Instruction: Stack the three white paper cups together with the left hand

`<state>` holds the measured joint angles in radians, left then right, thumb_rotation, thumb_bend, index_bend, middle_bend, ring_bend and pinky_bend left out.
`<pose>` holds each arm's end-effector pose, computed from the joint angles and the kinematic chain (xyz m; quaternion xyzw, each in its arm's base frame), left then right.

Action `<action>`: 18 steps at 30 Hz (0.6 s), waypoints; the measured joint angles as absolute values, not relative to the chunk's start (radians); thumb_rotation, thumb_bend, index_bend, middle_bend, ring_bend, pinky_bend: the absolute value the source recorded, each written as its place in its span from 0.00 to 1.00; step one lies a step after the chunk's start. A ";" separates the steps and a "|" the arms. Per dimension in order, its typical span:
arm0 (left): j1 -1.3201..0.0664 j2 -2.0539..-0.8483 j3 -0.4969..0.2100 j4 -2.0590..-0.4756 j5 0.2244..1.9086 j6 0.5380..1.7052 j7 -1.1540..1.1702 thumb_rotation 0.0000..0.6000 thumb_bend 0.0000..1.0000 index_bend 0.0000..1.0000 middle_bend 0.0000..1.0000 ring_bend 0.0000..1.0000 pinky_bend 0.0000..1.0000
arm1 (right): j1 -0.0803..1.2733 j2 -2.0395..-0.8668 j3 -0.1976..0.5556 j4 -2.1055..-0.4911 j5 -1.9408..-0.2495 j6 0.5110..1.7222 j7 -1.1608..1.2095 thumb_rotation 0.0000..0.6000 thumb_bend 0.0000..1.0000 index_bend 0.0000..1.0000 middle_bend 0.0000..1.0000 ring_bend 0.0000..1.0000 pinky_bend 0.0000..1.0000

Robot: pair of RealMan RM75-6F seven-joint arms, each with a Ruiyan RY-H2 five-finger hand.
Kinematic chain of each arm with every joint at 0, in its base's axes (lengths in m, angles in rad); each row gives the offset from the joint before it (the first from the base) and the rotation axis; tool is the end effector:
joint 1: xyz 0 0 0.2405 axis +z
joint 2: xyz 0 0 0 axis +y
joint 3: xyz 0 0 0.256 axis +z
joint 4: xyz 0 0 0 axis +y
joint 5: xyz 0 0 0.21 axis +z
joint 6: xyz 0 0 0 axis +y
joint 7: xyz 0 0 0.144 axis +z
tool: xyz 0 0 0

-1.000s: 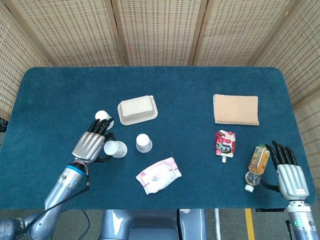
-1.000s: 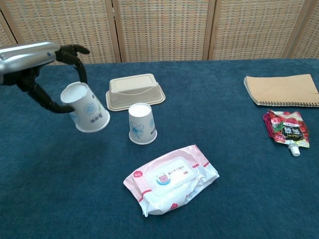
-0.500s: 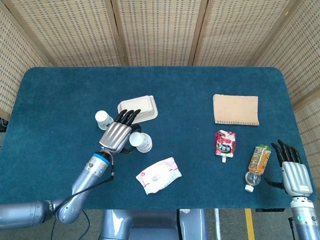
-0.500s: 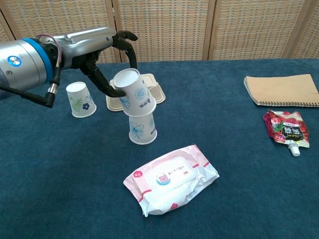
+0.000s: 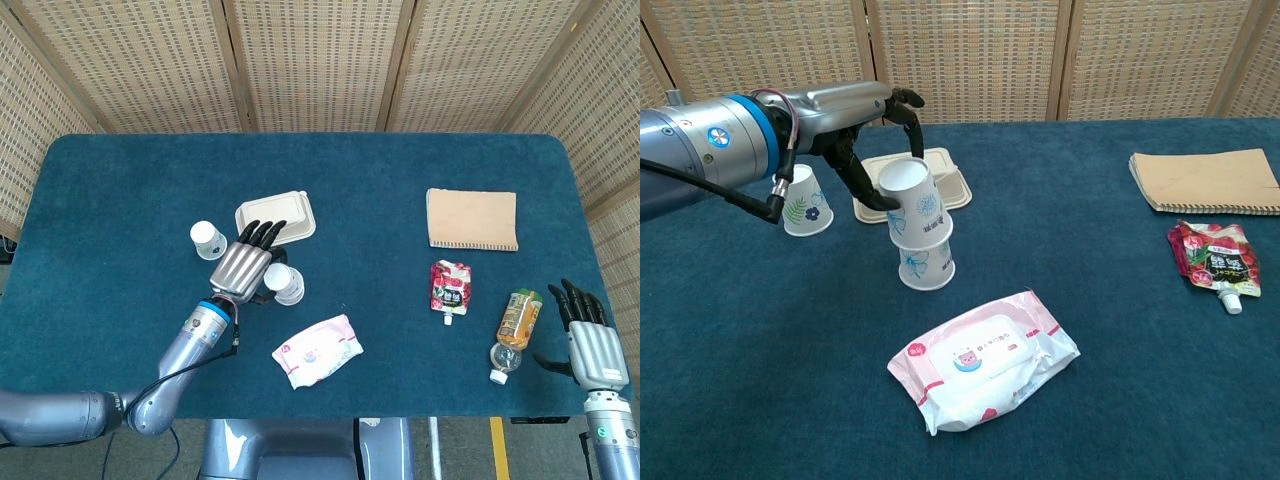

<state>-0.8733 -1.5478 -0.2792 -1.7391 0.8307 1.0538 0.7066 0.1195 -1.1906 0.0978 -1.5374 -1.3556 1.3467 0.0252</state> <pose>-0.0617 0.3370 -0.0073 -0.7498 -0.3535 -0.3768 0.4132 -0.3354 -0.2014 0.1395 0.5628 -0.4466 0.3591 0.5956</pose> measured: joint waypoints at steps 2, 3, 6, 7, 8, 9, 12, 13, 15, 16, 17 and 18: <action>-0.879 -1.549 -0.273 -1.733 0.816 1.055 0.718 1.00 0.13 0.13 0.00 0.00 0.00 | 0.119 -1.190 0.098 -1.537 -1.356 1.346 0.027 1.00 0.00 0.10 0.00 0.00 0.00; -0.882 -1.549 -0.269 -1.730 0.804 1.057 0.725 1.00 0.13 0.13 0.00 0.00 0.00 | 0.119 -1.190 0.098 -1.537 -1.356 1.346 0.028 1.00 0.00 0.10 0.00 0.00 0.00; -0.883 -1.546 -0.264 -1.733 0.777 1.064 0.725 1.00 0.13 0.13 0.00 0.00 0.00 | 0.119 -1.189 0.098 -1.537 -1.358 1.348 0.028 1.00 0.00 0.10 0.00 0.00 0.00; -0.881 -1.542 -0.262 -1.735 0.775 1.069 0.721 1.00 0.13 0.13 0.00 0.00 0.00 | 0.118 -1.189 0.097 -1.538 -1.358 1.349 0.028 1.00 0.00 0.10 0.00 0.00 0.00; -0.878 -1.537 -0.261 -1.737 0.776 1.074 0.715 1.00 0.13 0.13 0.00 0.00 0.00 | 0.118 -1.188 0.096 -1.538 -1.360 1.350 0.027 1.00 0.00 0.10 0.00 0.00 0.00; -0.872 -1.527 -0.259 -1.739 0.782 1.082 0.705 1.00 0.13 0.13 0.00 0.00 0.00 | 0.118 -1.188 0.095 -1.539 -1.362 1.350 0.026 1.00 0.00 0.10 0.00 0.00 0.00; -0.851 -1.491 -0.256 -1.741 0.797 1.108 0.678 1.00 0.14 0.15 0.00 0.00 0.00 | 0.117 -1.187 0.093 -1.543 -1.365 1.353 0.023 1.00 0.00 0.10 0.00 0.00 0.00; -0.847 -1.483 -0.256 -1.741 0.799 1.114 0.674 1.00 0.14 0.15 0.00 0.00 0.00 | 0.116 -1.187 0.093 -1.544 -1.366 1.355 0.022 1.00 0.00 0.10 0.00 0.00 0.00; -0.833 -1.454 -0.256 -1.737 0.803 1.132 0.666 1.00 0.14 0.16 0.00 0.00 0.00 | 0.116 -1.187 0.092 -1.546 -1.367 1.356 0.020 1.00 0.00 0.10 0.00 0.00 0.00; -0.828 -1.441 -0.256 -1.732 0.802 1.139 0.665 1.00 0.14 0.17 0.00 0.00 0.00 | 0.116 -1.187 0.092 -1.547 -1.367 1.356 0.018 1.00 0.00 0.10 0.00 0.00 0.00; -0.822 -1.428 -0.256 -1.725 0.800 1.145 0.665 1.00 0.14 0.17 0.00 0.00 0.00 | 0.116 -1.187 0.091 -1.547 -1.368 1.355 0.016 1.00 0.00 0.10 0.00 0.00 0.00; -0.816 -1.410 -0.255 -1.713 0.794 1.150 0.666 1.00 0.14 0.18 0.00 0.00 0.00 | 0.116 -1.188 0.091 -1.547 -1.368 1.355 0.014 1.00 0.00 0.10 0.00 0.00 0.00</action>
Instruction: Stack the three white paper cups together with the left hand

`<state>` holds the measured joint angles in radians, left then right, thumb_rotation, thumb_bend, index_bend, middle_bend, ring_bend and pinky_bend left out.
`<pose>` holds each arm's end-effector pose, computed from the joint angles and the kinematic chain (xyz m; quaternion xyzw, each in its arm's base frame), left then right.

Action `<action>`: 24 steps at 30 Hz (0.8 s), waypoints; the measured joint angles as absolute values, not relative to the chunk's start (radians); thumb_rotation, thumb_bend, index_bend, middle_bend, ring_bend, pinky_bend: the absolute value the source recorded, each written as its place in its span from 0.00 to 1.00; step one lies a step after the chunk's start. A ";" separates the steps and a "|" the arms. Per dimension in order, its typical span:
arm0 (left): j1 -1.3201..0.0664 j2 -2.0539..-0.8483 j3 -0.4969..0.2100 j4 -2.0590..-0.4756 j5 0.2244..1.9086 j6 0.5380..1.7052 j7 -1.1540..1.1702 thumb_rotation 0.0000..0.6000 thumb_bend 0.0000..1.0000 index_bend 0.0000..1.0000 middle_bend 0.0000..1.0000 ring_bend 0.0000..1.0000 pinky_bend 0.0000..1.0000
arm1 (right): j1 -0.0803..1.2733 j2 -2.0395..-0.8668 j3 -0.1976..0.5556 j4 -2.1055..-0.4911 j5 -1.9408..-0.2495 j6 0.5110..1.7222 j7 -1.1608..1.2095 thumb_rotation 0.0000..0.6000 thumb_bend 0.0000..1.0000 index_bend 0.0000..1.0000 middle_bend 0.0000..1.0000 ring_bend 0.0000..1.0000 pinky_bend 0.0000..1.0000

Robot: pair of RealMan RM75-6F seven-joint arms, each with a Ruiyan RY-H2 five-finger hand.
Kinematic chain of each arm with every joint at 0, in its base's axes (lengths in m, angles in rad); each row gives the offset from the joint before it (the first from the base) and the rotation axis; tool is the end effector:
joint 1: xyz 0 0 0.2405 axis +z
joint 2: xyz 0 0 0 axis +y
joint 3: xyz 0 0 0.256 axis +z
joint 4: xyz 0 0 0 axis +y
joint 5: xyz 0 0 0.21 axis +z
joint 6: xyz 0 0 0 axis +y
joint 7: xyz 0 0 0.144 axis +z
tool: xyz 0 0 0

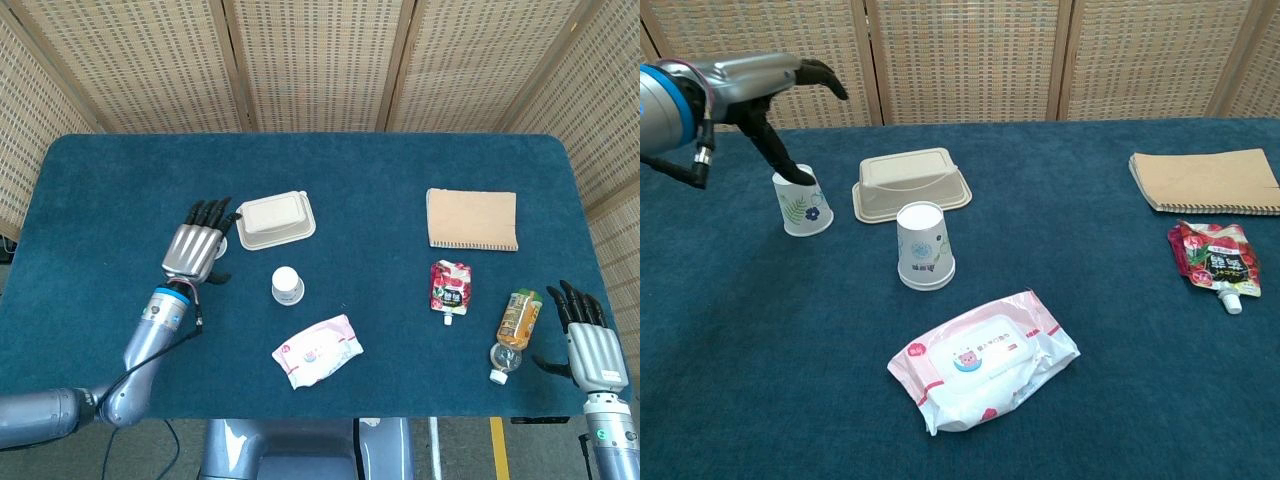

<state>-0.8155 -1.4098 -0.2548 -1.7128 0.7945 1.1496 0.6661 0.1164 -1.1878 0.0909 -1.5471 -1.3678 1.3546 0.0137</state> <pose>-0.1189 0.3613 0.0467 -0.6965 -0.3527 -0.3519 0.5165 -0.3329 -0.1990 0.1387 0.5683 -0.4427 0.3584 0.5939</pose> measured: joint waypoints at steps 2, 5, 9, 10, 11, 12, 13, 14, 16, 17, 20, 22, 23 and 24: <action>-0.805 -1.383 -0.253 -1.691 0.780 1.152 0.665 1.00 0.14 0.20 0.00 0.00 0.00 | 0.117 -1.190 0.090 -1.547 -1.366 1.351 0.010 1.00 0.00 0.10 0.00 0.00 0.00; -0.793 -1.353 -0.252 -1.649 0.752 1.139 0.652 1.00 0.14 0.24 0.00 0.00 0.00 | 0.119 -1.193 0.089 -1.544 -1.361 1.346 0.003 1.00 0.00 0.10 0.00 0.00 0.00; -0.785 -1.340 -0.250 -1.585 0.732 1.101 0.622 1.00 0.14 0.25 0.00 0.00 0.00 | 0.121 -1.198 0.089 -1.540 -1.353 1.338 -0.005 1.00 0.00 0.11 0.00 0.00 0.00; -0.786 -1.340 -0.249 -1.570 0.729 1.093 0.618 1.00 0.14 0.25 0.00 0.00 0.00 | 0.122 -1.199 0.089 -1.539 -1.352 1.335 -0.007 1.00 0.00 0.11 0.00 0.00 0.00; -0.786 -1.341 -0.249 -1.554 0.726 1.084 0.614 1.00 0.14 0.25 0.00 0.00 0.00 | 0.123 -1.201 0.089 -1.538 -1.350 1.333 -0.009 1.00 0.00 0.11 0.00 0.00 0.00; -0.788 -1.344 -0.248 -1.530 0.720 1.068 0.608 1.00 0.14 0.25 0.00 0.00 0.00 | 0.123 -1.202 0.089 -1.537 -1.348 1.331 -0.011 1.00 0.00 0.11 0.00 0.00 0.00; -0.790 -1.347 -0.247 -1.513 0.714 1.055 0.603 1.00 0.14 0.25 0.00 0.00 0.00 | 0.124 -1.203 0.089 -1.535 -1.346 1.330 -0.013 1.00 0.00 0.11 0.00 0.00 0.00; -0.793 -1.352 -0.246 -1.495 0.707 1.040 0.598 1.00 0.14 0.25 0.00 0.00 0.00 | 0.124 -1.204 0.089 -1.533 -1.344 1.328 -0.016 1.00 0.00 0.11 0.00 0.00 0.00; -0.799 -1.366 -0.245 -1.462 0.692 1.009 0.586 1.00 0.14 0.26 0.00 0.00 0.00 | 0.125 -1.206 0.089 -1.530 -1.340 1.326 -0.018 1.00 0.00 0.11 0.00 0.00 0.00; -0.802 -1.373 -0.243 -1.449 0.687 1.000 0.583 1.00 0.14 0.26 0.00 0.00 0.00 | 0.125 -1.207 0.090 -1.528 -1.337 1.325 -0.020 1.00 0.00 0.11 0.00 0.00 0.00; -0.814 -1.399 -0.237 -1.406 0.676 0.973 0.580 1.00 0.14 0.26 0.00 0.00 0.00 | 0.126 -1.209 0.091 -1.523 -1.332 1.321 -0.023 1.00 0.00 0.11 0.00 0.00 0.00; -0.824 -1.420 -0.234 -1.372 0.667 0.954 0.580 1.00 0.14 0.26 0.00 0.00 0.00 | 0.126 -1.209 0.092 -1.520 -1.327 1.317 -0.023 1.00 0.00 0.11 0.00 0.00 0.00; -0.829 -1.430 -0.233 -1.356 0.664 0.946 0.581 1.00 0.14 0.26 0.00 0.00 0.00 | 0.127 -1.209 0.092 -1.518 -1.323 1.314 -0.024 1.00 0.00 0.11 0.00 0.00 0.00; -0.836 -1.443 -0.232 -1.334 0.660 0.935 0.581 1.00 0.14 0.26 0.00 0.00 0.00 | 0.127 -1.209 0.093 -1.516 -1.320 1.313 -0.023 1.00 0.00 0.11 0.00 0.00 0.00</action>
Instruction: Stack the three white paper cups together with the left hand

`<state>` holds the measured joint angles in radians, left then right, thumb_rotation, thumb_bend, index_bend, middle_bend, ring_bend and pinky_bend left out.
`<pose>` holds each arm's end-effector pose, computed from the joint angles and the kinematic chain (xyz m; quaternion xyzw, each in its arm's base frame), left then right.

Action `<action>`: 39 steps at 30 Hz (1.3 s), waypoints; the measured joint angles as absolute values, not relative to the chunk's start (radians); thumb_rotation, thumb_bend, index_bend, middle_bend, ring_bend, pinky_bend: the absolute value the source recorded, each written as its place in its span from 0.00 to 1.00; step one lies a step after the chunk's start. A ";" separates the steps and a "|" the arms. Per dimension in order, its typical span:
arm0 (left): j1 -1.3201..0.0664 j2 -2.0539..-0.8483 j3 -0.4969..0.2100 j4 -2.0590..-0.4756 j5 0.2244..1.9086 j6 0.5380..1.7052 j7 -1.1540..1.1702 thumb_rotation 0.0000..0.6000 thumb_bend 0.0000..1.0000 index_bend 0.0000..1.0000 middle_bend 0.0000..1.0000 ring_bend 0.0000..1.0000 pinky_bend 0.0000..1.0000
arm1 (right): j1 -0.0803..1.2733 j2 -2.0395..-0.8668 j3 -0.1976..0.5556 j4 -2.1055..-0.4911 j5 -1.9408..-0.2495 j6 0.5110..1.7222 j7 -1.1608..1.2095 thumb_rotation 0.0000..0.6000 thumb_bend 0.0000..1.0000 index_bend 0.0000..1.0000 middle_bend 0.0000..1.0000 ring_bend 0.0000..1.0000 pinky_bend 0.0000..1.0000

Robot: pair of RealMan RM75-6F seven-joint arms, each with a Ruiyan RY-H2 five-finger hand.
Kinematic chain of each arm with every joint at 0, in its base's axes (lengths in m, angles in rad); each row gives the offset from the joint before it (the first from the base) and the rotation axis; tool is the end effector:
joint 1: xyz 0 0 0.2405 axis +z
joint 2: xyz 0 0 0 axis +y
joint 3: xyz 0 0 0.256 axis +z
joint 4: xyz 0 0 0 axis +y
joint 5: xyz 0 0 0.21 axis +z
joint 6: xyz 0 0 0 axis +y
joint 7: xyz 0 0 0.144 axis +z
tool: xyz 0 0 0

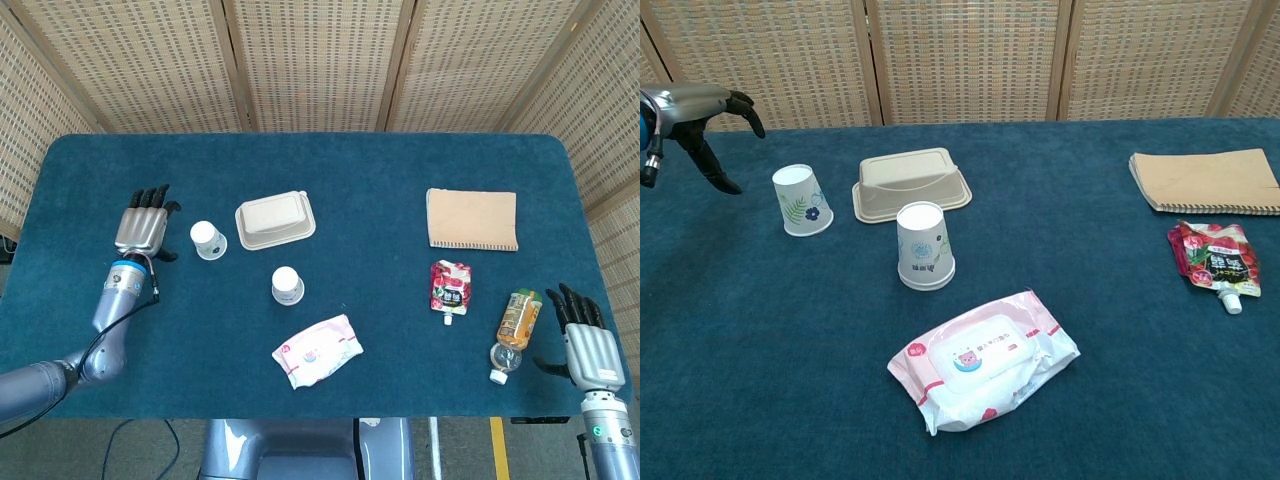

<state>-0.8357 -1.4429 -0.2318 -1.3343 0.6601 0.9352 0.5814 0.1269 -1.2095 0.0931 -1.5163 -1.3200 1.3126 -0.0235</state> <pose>-0.1997 0.4150 0.0529 -0.6702 -0.3912 -0.2604 0.5745 -0.3431 -0.2021 0.1319 0.5696 -0.4502 0.3294 0.6037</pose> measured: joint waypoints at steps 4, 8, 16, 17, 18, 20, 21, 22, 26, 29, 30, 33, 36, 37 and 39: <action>-0.861 -1.489 -0.232 -1.261 0.646 0.898 0.581 1.00 0.15 0.26 0.00 0.00 0.00 | 0.128 -1.211 0.096 -1.505 -1.306 1.304 -0.024 1.00 0.00 0.11 0.00 0.00 0.00; -0.888 -1.534 -0.236 -1.190 0.637 0.862 0.578 1.00 0.15 0.26 0.00 0.00 0.00 | 0.131 -1.217 0.098 -1.493 -1.298 1.294 -0.027 1.00 0.00 0.11 0.00 0.00 0.00; -0.927 -1.610 -0.242 -1.079 0.638 0.803 0.557 1.00 0.29 0.34 0.00 0.00 0.00 | 0.135 -1.226 0.098 -1.477 -1.289 1.282 -0.030 1.00 0.00 0.11 0.00 0.00 0.00; -0.930 -1.616 -0.241 -1.071 0.639 0.797 0.555 1.00 0.31 0.36 0.00 0.00 0.00 | 0.135 -1.227 0.098 -1.475 -1.289 1.281 -0.030 1.00 0.00 0.11 0.00 0.00 0.00; -0.933 -1.624 -0.241 -1.061 0.640 0.790 0.552 1.00 0.33 0.38 0.00 0.00 0.00 | 0.136 -1.228 0.098 -1.473 -1.288 1.280 -0.031 1.00 0.00 0.11 0.00 0.00 0.00; -0.936 -1.634 -0.239 -1.048 0.645 0.784 0.545 1.00 0.36 0.42 0.00 0.00 0.00 | 0.136 -1.230 0.097 -1.471 -1.288 1.280 -0.032 1.00 0.00 0.11 0.00 0.00 0.00; -0.937 -1.639 -0.238 -1.041 0.651 0.780 0.539 1.00 0.37 0.43 0.00 0.00 0.00 | 0.136 -1.231 0.097 -1.470 -1.289 1.280 -0.032 1.00 0.00 0.11 0.00 0.00 0.00; -0.937 -1.642 -0.238 -1.038 0.655 0.779 0.535 1.00 0.37 0.44 0.00 0.00 0.00 | 0.136 -1.231 0.097 -1.470 -1.291 1.282 -0.033 1.00 0.00 0.11 0.00 0.00 0.00; -0.934 -1.646 -0.236 -1.035 0.674 0.779 0.515 1.00 0.37 0.43 0.00 0.00 0.00 | 0.135 -1.231 0.096 -1.473 -1.295 1.286 -0.031 1.00 0.00 0.11 0.00 0.00 0.00; -0.926 -1.635 -0.240 -1.055 0.688 0.786 0.494 1.00 0.37 0.43 0.00 0.00 0.00 | 0.134 -1.229 0.096 -1.476 -1.297 1.289 -0.029 1.00 0.00 0.11 0.00 0.00 0.00; -0.922 -1.626 -0.243 -1.069 0.695 0.790 0.483 1.00 0.37 0.42 0.00 0.00 0.00 | 0.134 -1.229 0.096 -1.476 -1.298 1.290 -0.030 1.00 0.00 0.11 0.00 0.00 0.00; -0.909 -1.588 -0.254 -1.123 0.711 0.803 0.454 1.00 0.37 0.41 0.00 0.00 0.00 | 0.131 -1.227 0.097 -1.482 -1.301 1.302 -0.037 1.00 0.00 0.11 0.00 0.00 0.00; -0.893 -1.529 -0.269 -1.202 0.725 0.817 0.426 1.00 0.36 0.41 0.00 0.00 0.00 | 0.127 -1.226 0.098 -1.493 -1.307 1.319 -0.047 1.00 0.00 0.12 0.00 0.00 0.00; -0.889 -1.509 -0.274 -1.228 0.729 0.822 0.418 1.00 0.36 0.41 0.00 0.00 0.00 | 0.126 -1.225 0.099 -1.499 -1.311 1.324 -0.048 1.00 0.00 0.12 0.00 0.00 0.00; -0.877 -1.461 -0.286 -1.292 0.737 0.832 0.400 1.00 0.36 0.40 0.00 0.00 0.00 | 0.125 -1.222 0.098 -1.507 -1.317 1.330 -0.049 1.00 0.00 0.12 0.00 0.00 0.00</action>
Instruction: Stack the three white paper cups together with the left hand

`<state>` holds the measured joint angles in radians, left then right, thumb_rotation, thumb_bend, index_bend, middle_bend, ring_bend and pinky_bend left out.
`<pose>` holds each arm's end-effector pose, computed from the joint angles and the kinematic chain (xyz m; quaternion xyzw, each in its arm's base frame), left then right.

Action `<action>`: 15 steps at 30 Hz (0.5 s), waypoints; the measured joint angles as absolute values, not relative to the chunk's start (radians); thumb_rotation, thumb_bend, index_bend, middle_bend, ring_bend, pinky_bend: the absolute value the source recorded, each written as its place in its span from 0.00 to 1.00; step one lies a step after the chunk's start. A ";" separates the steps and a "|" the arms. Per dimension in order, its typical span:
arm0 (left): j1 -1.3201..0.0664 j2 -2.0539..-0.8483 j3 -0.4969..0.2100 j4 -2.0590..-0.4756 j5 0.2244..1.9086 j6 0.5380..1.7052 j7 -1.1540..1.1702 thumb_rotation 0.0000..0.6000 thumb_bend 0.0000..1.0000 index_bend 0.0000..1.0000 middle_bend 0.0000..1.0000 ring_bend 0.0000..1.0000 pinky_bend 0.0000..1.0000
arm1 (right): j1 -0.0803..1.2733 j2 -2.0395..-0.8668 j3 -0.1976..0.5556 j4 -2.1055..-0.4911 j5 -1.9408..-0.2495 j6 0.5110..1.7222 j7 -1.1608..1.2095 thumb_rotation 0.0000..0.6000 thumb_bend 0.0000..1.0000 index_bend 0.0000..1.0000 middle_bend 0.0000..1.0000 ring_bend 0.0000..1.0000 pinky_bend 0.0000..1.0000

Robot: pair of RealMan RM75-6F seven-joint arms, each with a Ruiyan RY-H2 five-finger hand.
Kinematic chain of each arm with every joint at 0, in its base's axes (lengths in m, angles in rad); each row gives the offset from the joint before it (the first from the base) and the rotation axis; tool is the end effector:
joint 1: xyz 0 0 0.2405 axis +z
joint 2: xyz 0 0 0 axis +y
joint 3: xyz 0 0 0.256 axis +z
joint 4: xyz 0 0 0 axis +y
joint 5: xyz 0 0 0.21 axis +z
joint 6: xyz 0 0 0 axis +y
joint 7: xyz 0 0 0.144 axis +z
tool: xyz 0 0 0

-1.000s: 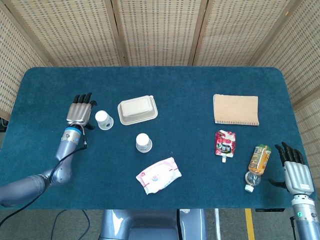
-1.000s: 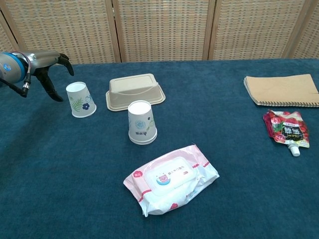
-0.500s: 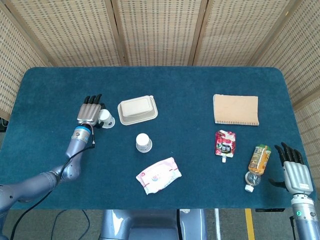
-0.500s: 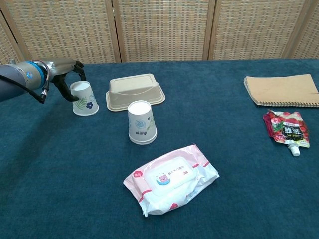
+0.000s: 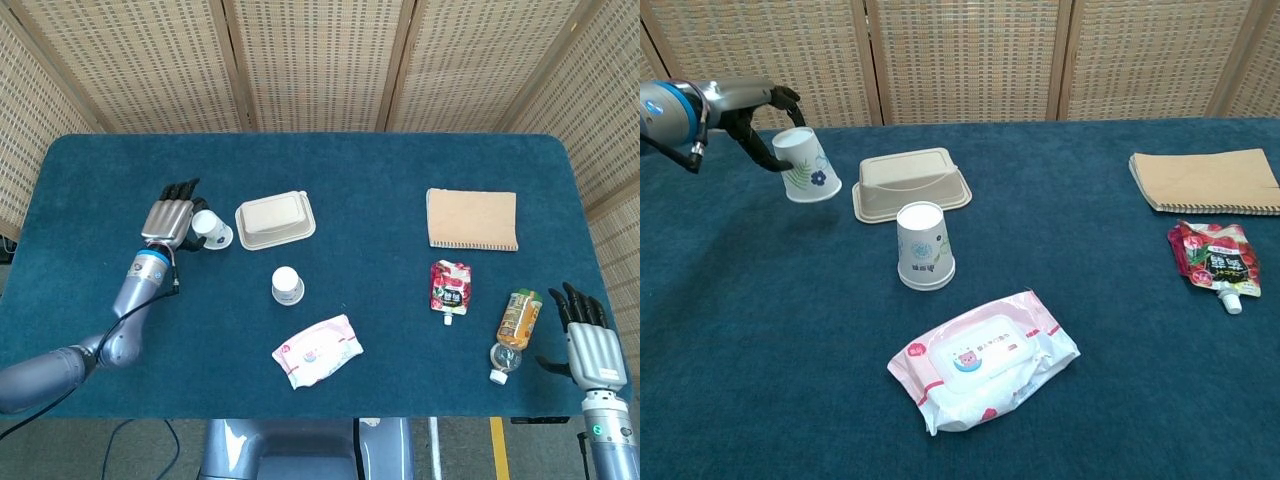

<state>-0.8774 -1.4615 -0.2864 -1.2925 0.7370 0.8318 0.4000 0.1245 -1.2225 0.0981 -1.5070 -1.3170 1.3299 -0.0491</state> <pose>-0.1691 0.4317 0.0452 -0.6692 -0.4251 -0.3263 0.5148 -0.3433 -0.2026 0.1316 0.5688 -0.4395 0.3277 0.6131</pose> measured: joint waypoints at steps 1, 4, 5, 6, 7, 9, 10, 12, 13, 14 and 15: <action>-0.873 -1.441 -0.291 -1.322 0.741 0.836 0.393 1.00 0.36 0.40 0.00 0.00 0.00 | 0.124 -1.220 0.097 -1.512 -1.321 1.332 -0.050 1.00 0.00 0.12 0.00 0.00 0.00; -0.855 -1.371 -0.304 -1.428 0.756 0.848 0.373 1.00 0.36 0.40 0.00 0.00 0.00 | 0.122 -1.215 0.094 -1.526 -1.330 1.338 -0.051 1.00 0.00 0.12 0.00 0.00 0.00; -0.850 -1.350 -0.308 -1.462 0.760 0.850 0.366 1.00 0.36 0.40 0.00 0.00 0.00 | 0.121 -1.213 0.093 -1.532 -1.336 1.343 -0.051 1.00 0.00 0.12 0.00 0.00 0.00; -0.844 -1.323 -0.314 -1.508 0.763 0.851 0.353 1.00 0.36 0.39 0.00 0.00 0.00 | 0.119 -1.211 0.091 -1.538 -1.343 1.348 -0.051 1.00 0.00 0.12 0.00 0.00 0.00; -0.840 -1.302 -0.319 -1.544 0.764 0.850 0.342 1.00 0.36 0.39 0.00 0.00 0.00 | 0.118 -1.209 0.091 -1.542 -1.346 1.351 -0.051 1.00 0.00 0.12 0.00 0.00 0.00; -0.833 -1.253 -0.329 -1.625 0.763 0.841 0.315 1.00 0.36 0.39 0.00 0.00 0.00 | 0.117 -1.204 0.088 -1.550 -1.354 1.356 -0.049 1.00 0.00 0.12 0.00 0.00 0.00; -0.831 -1.234 -0.334 -1.658 0.762 0.836 0.304 1.00 0.36 0.39 0.00 0.00 0.00 | 0.116 -1.201 0.088 -1.552 -1.355 1.357 -0.047 1.00 0.00 0.12 0.00 0.00 0.00; -0.831 -1.200 -0.341 -1.724 0.759 0.823 0.281 1.00 0.36 0.39 0.00 0.00 0.00 | 0.115 -1.196 0.089 -1.556 -1.354 1.357 -0.042 1.00 0.00 0.12 0.00 0.00 0.00; -0.832 -1.190 -0.342 -1.749 0.759 0.820 0.275 1.00 0.36 0.39 0.00 0.00 0.00 | 0.115 -1.194 0.089 -1.556 -1.353 1.357 -0.040 1.00 0.00 0.12 0.00 0.00 0.00; -0.834 -1.183 -0.342 -1.770 0.759 0.818 0.271 1.00 0.36 0.39 0.00 0.00 0.00 | 0.114 -1.192 0.090 -1.557 -1.352 1.357 -0.037 1.00 0.00 0.12 0.00 0.00 0.00; -0.840 -1.178 -0.339 -1.794 0.760 0.816 0.271 1.00 0.36 0.39 0.00 0.00 0.00 | 0.114 -1.191 0.090 -1.558 -1.352 1.357 -0.034 1.00 0.00 0.12 0.00 0.00 0.00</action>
<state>-0.8399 -1.1780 -0.3387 -1.7944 0.7597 0.8163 0.2714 0.1138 -1.1909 0.0905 -1.5579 -1.3522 1.3574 -0.0344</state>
